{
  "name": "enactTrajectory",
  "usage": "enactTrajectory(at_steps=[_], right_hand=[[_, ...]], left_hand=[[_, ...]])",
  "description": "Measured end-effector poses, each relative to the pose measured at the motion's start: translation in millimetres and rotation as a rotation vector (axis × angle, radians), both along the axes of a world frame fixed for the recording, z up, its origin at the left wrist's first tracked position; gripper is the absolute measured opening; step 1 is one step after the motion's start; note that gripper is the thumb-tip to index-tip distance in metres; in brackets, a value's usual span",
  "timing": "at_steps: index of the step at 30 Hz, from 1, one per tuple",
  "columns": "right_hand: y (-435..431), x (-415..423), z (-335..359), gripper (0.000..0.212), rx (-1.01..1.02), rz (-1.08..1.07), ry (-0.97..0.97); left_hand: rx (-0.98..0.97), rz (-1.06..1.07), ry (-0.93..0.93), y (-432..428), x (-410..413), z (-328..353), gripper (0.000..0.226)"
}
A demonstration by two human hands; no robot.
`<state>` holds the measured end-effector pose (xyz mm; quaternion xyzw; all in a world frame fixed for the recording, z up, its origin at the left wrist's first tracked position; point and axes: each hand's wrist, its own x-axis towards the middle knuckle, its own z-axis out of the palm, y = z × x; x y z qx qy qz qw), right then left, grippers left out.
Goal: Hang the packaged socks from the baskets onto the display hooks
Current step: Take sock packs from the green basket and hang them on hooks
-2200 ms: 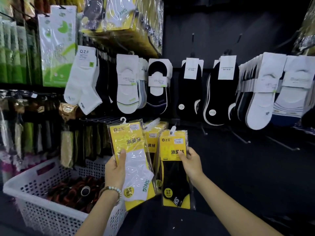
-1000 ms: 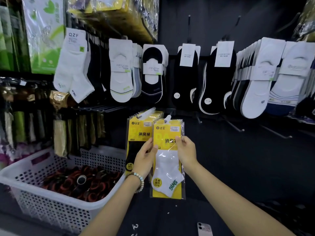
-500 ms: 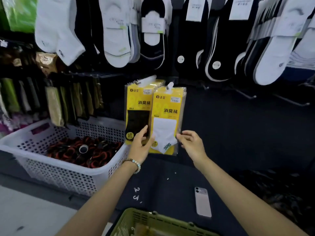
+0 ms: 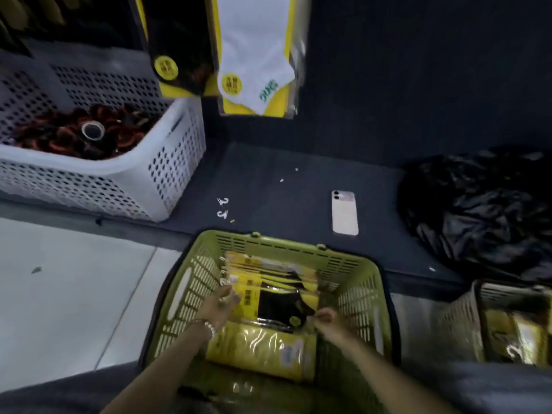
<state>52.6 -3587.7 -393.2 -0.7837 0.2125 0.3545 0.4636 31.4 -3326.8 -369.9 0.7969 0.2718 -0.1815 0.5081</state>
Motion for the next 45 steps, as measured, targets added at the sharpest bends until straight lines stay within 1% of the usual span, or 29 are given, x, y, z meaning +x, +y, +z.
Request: enactTrajectory(at_steps=[2, 4, 7, 9, 11, 13, 17, 19, 22, 23, 24, 26, 28, 30, 33, 35, 37, 38, 40, 42, 45], right_hand=[[-6.4, -13.0, -22.2, 0.046, -0.02, -0.024, 0.106], [-7.2, -24.0, -37.1, 0.051, -0.019, -0.036, 0.187], [-5.2, -36.2, -54.3, 0.065, 0.012, -0.117, 0.269], [-1.6, -42.4, -61.3, 0.075, 0.046, -0.115, 0.335], [1.8, -45.7, -67.2, 0.079, 0.087, -0.124, 0.38], [3.5, -48.0, -74.5, 0.085, 0.098, -0.15, 0.388], [5.8, -48.2, -82.9, 0.099, 0.112, -0.201, 0.426], [8.6, -48.1, -82.7, 0.097, 0.115, -0.201, 0.434], [13.9, -48.8, -79.2, 0.083, 0.132, -0.192, 0.419], [14.6, -49.2, -77.6, 0.082, 0.146, -0.199, 0.415], [14.6, -49.3, -74.9, 0.083, 0.161, -0.204, 0.414], [12.5, -50.1, -69.0, 0.092, 0.188, -0.194, 0.409], [10.1, -48.8, -63.0, 0.104, 0.206, -0.163, 0.397], [8.8, -44.5, -51.4, 0.108, 0.228, -0.14, 0.388], [5.6, -35.8, -27.0, 0.096, 0.277, -0.126, 0.367], [0.4, -28.9, -5.3, 0.087, 0.297, -0.117, 0.322], [-6.1, -19.4, 20.6, 0.075, 0.292, -0.118, 0.279], [-9.3, -13.7, 33.0, 0.068, 0.302, -0.128, 0.249], [-15.2, -1.7, 57.8, 0.062, 0.343, -0.166, 0.173], [-19.0, 8.7, 83.0, 0.058, 0.396, -0.213, 0.095], [-21.7, 22.3, 123.4, 0.048, 0.494, -0.29, -0.048]], left_hand=[[0.056, -0.003, 0.094, 2.4, -12.6, -21.6, 0.041], [0.1, -0.057, 0.168, 4.5, -18.4, -37.8, 0.044], [0.125, -0.122, 0.217, 6.9, -17.7, -56.7, 0.039], [0.11, -0.112, 0.253, 8.2, -19.7, -66.0, 0.034], [0.08, -0.042, 0.31, 10.9, -24.7, -73.6, 0.041], [0.004, -0.004, 0.362, 12.0, -27.8, -78.5, 0.054], [-0.047, -0.091, 0.4, 8.2, -27.3, -85.5, 0.069], [-0.052, -0.098, 0.39, 6.5, -27.4, -88.3, 0.077], [-0.059, -0.089, 0.383, 6.4, -28.9, -88.6, 0.084], [-0.055, -0.098, 0.388, 7.6, -29.6, -88.2, 0.084], [-0.048, -0.117, 0.389, 8.5, -30.2, -88.0, 0.084], [-0.046, -0.134, 0.392, 11.2, -31.6, -88.0, 0.083], [-0.075, -0.104, 0.407, 12.8, -31.9, -85.7, 0.083], [-0.093, -0.075, 0.433, 14.0, -32.2, -81.3, 0.084], [-0.092, -0.05, 0.47, 15.5, -30.5, -70.9, 0.08], [-0.121, -0.078, 0.468, 13.9, -26.2, -56.9, 0.069], [-0.132, -0.166, 0.45, 9.6, -17.0, -34.9, 0.054], [-0.117, -0.194, 0.436, 6.6, -10.8, -19.1, 0.05], [-0.035, -0.209, 0.356, 1.6, 3.0, 15.8, 0.051], [0.055, -0.125, 0.173, -2.6, 15.0, 51.0, 0.058], [0.034, 0.142, -0.235, -5.2, 27.2, 101.0, 0.065]])
